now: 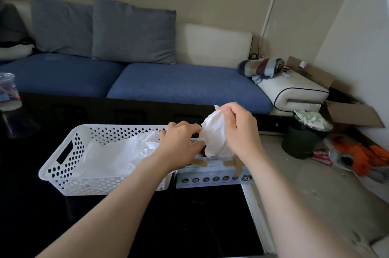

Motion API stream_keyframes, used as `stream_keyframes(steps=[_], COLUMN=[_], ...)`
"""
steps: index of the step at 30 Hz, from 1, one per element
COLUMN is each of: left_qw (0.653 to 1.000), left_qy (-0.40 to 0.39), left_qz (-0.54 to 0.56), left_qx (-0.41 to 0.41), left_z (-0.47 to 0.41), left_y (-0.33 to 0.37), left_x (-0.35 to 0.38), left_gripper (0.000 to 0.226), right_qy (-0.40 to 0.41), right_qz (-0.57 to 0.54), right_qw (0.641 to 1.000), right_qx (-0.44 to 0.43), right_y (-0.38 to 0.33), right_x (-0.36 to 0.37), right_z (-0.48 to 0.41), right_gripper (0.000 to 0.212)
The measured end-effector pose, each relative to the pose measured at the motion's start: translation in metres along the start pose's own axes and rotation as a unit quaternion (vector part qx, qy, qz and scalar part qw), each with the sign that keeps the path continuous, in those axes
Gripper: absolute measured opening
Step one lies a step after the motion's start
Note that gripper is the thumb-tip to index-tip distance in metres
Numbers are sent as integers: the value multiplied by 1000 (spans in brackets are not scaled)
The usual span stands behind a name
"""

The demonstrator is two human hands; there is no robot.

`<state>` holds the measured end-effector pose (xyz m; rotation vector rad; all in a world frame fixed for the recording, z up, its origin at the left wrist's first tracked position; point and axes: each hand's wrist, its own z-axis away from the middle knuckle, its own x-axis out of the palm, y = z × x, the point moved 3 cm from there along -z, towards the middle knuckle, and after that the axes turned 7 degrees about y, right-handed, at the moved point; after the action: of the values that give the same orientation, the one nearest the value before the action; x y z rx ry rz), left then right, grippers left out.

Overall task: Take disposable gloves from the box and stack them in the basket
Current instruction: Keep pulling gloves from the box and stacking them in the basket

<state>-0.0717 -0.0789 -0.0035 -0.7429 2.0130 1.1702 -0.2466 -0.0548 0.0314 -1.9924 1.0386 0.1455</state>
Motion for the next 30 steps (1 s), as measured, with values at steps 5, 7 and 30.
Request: stream_keyframes(steps=[5, 7, 30], left_qw=[998, 996, 976], left_qy=[-35, -33, 14], left_qz=[-46, -76, 218], left_qx=[9, 11, -10], left_z=[3, 3, 6], left_y=[-3, -5, -2], left_x=[0, 0, -28], left_gripper=[16, 24, 48], right_qy=[50, 54, 124], right_qz=[-55, -54, -320], right_qw=[997, 996, 893], right_qx=[34, 42, 291], right_y=[-9, -10, -24], right_x=[-1, 0, -6], right_z=[-3, -4, -5], right_gripper=[27, 27, 21])
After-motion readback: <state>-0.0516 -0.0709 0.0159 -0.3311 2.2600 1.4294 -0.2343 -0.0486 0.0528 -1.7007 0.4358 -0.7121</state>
